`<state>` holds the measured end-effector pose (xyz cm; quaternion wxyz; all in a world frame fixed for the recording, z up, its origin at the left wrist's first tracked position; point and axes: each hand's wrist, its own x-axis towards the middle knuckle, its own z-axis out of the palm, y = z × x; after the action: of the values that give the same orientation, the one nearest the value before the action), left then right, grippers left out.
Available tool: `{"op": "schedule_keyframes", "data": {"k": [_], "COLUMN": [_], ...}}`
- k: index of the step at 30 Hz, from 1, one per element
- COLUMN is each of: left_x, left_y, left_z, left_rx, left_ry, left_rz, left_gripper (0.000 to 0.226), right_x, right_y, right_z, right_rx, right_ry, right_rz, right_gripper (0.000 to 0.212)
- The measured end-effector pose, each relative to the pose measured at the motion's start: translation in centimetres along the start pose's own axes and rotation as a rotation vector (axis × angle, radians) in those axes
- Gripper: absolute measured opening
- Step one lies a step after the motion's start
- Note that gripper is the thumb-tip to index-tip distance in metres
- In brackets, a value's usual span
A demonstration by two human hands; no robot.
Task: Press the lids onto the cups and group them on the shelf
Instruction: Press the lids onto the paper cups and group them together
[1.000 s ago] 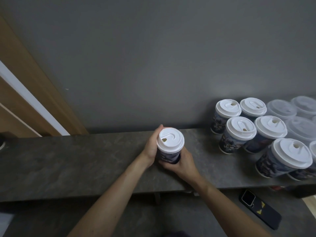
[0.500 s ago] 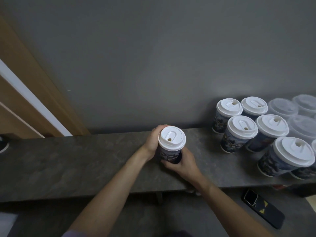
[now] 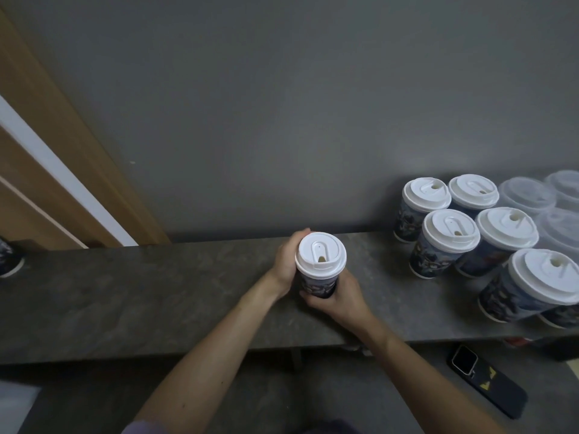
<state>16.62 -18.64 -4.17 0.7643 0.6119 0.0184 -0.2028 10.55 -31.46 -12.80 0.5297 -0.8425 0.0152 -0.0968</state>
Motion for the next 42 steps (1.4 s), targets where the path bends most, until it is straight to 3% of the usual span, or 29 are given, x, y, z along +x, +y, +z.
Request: {"op": "schedule_keyframes", "data": {"k": [3, 6, 8, 10, 12, 16, 18, 21, 27, 31, 33, 35, 37, 39, 42], "left_x": [-0.2, -0.4, -0.2, 0.7, 0.9, -0.3, -1.4, -2.9, -4.9, -6.1, -6.5, -6.7, -6.8, -7.0, -7.1], "left_y": [-0.8, -0.3, 0.6, 1.9, 3.8, 8.7, 12.1, 17.4, 24.2, 26.1, 26.6, 27.0, 27.5, 28.0, 28.1], "left_z": [0.3, 0.9, 1.2, 1.2, 1.2, 2.0, 2.8, 4.7, 6.7, 7.6, 8.0, 8.4, 8.7, 8.9, 8.5], "left_rx": [-0.02, -0.055, -0.07, -0.067, -0.03, 0.027, -0.022, 0.002, -0.01, 0.048, 0.045, 0.014, -0.026, -0.023, -0.021], "left_ry": [0.139, 0.137, 0.129, 0.117, 0.028, -0.283, -0.397, -0.399, -0.389, -0.283, -0.216, -0.133, -0.079, -0.11, -0.206], "left_rz": [0.075, 0.073, 0.007, -0.08, -0.09, -0.004, 0.039, 0.256, 0.541, 0.637, 0.644, 0.597, 0.44, 0.27, 0.226], "left_gripper": [0.036, 0.052, 0.059, 0.051, 0.059, 0.072, 0.092, 0.109, 0.085, 0.048, 0.048, 0.055, 0.059, 0.053, 0.051], "right_x": [0.0, 0.1, 0.1, 0.3, 0.4, 0.8, 1.1, 1.6, 2.6, 2.5, 2.5, 2.4, 2.0, 1.5, 1.1], "right_y": [-0.2, -0.6, -1.2, -2.2, -4.3, -10.8, -14.6, -19.2, -25.7, -28.1, -29.1, -30.2, -31.7, -32.9, -34.1], "right_z": [0.2, -0.1, -0.7, -1.7, -3.2, -6.4, -7.9, -9.8, -12.9, -13.7, -14.1, -14.8, -15.9, -16.7, -17.2], "right_rx": [0.018, 0.061, 0.12, 0.247, 0.437, 0.679, 0.771, 0.766, 0.798, 0.781, 0.829, 0.873, 0.936, 0.984, 0.979], "right_ry": [0.003, -0.017, -0.052, -0.108, -0.152, -0.236, -0.272, -0.262, -0.177, -0.227, -0.237, -0.315, -0.428, -0.502, -0.548], "right_rz": [-0.006, 0.031, 0.083, 0.172, 0.243, 0.234, 0.196, 0.082, -0.01, -0.032, 0.009, 0.082, 0.16, 0.201, 0.215], "right_gripper": [0.079, 0.074, 0.063, 0.046, 0.038, 0.057, 0.059, 0.067, 0.052, 0.066, 0.067, 0.065, 0.069, 0.071, 0.073]}}
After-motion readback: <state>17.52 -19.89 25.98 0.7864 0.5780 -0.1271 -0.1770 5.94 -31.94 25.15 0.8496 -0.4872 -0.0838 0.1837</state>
